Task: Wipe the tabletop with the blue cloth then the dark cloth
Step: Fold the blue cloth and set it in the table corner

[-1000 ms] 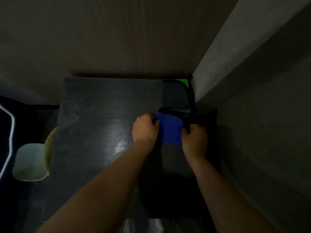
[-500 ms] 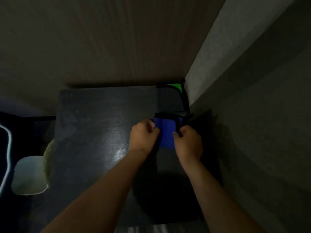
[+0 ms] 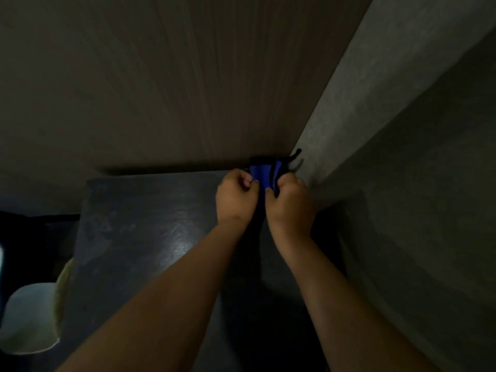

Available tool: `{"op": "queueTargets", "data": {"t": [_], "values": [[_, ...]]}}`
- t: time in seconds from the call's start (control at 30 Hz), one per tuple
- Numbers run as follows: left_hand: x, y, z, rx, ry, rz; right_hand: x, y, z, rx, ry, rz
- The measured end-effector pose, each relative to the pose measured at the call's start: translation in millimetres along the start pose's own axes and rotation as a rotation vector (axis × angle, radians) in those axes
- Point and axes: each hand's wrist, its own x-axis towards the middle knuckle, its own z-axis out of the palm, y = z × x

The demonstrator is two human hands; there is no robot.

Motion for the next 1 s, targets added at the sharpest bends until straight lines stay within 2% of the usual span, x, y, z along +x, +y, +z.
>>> {"op": "queueTargets", "data": {"t": [0.07,0.2,0.3,0.4,0.5,0.6,0.67,0.73,0.9,1.0], "values": [[5.7,0.2,1.9,-0.023,0.004,-0.025,16.1,-1.3,8.0,-0.039,0.017,-0.029],[13.7,-9.9,1.4,-0.07,-0.025,-0.172,43.9,3.8,17.1,-0.303,-0.067,0.019],[20.5,-20.8,-3.8,0.022,-0.062,-0.261,52.4,5.9,20.9,-0.439,-0.133,0.006],[26.4,-24.5,-5.9,0.103,-0.073,-0.27,57.2,6.9,23.4,-0.49,-0.197,-0.002],[33.0,-22.7,-6.0,0.022,-0.074,-0.454,59.6,5.7,21.8,-0.504,-0.241,0.02],[35.0,-17.0,-9.7,0.114,-0.228,-0.581,56.3,4.6,22.7,-0.496,-0.223,0.029],[35.2,-12.1,-11.6,0.202,-0.295,-0.572,54.5,4.7,24.0,-0.517,-0.222,0.036],[37.4,-4.5,-11.5,0.188,-0.319,-0.563,55.1,5.3,24.5,-0.537,-0.225,0.041],[39.8,-2.8,-2.9,-0.09,-0.266,-0.703,52.2,4.7,21.2,-0.492,-0.174,-0.007],[36.3,-10.3,-2.4,-0.021,-0.288,-0.554,48.4,2.6,18.3,-0.441,-0.14,-0.005]]}}
